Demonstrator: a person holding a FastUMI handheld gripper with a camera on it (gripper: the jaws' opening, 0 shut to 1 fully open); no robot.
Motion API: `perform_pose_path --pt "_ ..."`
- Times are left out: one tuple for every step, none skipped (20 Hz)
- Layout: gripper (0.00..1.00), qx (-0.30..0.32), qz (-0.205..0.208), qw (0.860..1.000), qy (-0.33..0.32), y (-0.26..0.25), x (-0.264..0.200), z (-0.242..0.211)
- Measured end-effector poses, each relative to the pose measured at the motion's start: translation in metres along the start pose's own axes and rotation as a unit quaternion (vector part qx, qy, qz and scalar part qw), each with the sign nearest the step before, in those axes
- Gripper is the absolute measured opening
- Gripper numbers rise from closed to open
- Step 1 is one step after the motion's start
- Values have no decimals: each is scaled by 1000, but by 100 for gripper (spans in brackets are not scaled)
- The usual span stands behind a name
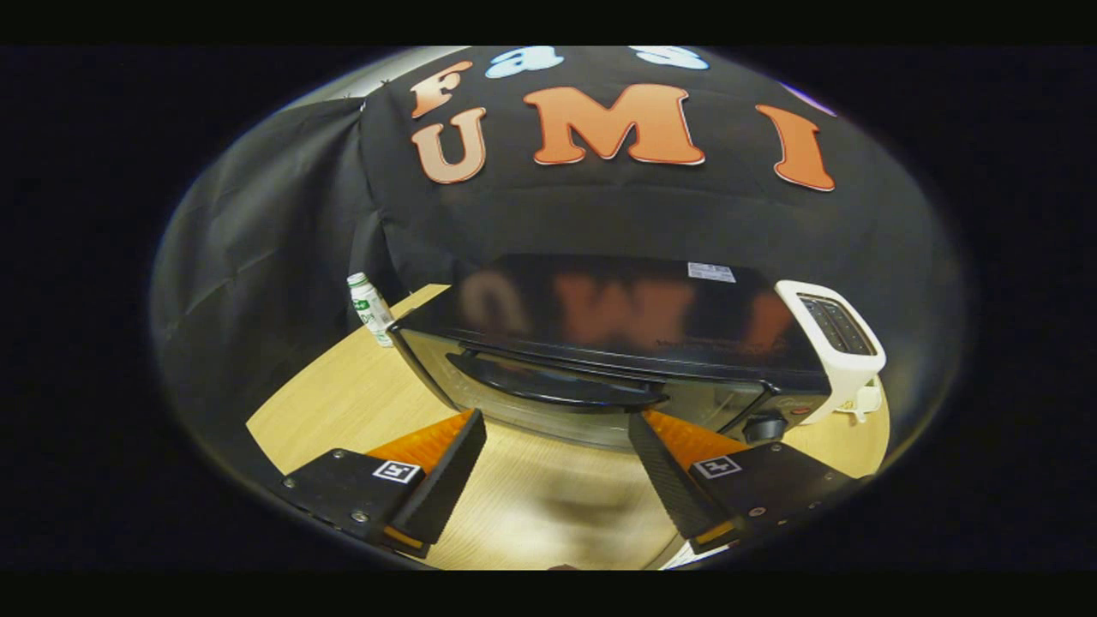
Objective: Open the toaster oven, put the food inside, and close the toaster oven door.
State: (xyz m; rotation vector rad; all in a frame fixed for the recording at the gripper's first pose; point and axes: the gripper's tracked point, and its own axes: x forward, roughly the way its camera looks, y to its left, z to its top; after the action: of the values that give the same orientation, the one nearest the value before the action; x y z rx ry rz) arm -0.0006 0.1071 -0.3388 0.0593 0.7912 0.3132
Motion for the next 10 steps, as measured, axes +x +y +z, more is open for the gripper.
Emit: perform_pose_path --pt "99 7 -1 1000 -1 -2 -1 0" --pt "99 13 -3 1000 -2 -5 -2 0" --pt "99 19 -5 1000 -4 -8 -4 1" --pt "99 24 -5 1000 -7 -11 -7 3" --pt "99 28 -6 1000 -14 -12 -13 5" --pt "99 29 -6 999 -20 -15 -16 7" --pt "99 30 -6 999 -25 -18 -20 9" --pt "99 33 -8 999 -28 -21 -24 10" --pt "99 39 -7 999 -31 -24 -29 10" --pt "99 45 -9 998 -35 -29 -35 11"
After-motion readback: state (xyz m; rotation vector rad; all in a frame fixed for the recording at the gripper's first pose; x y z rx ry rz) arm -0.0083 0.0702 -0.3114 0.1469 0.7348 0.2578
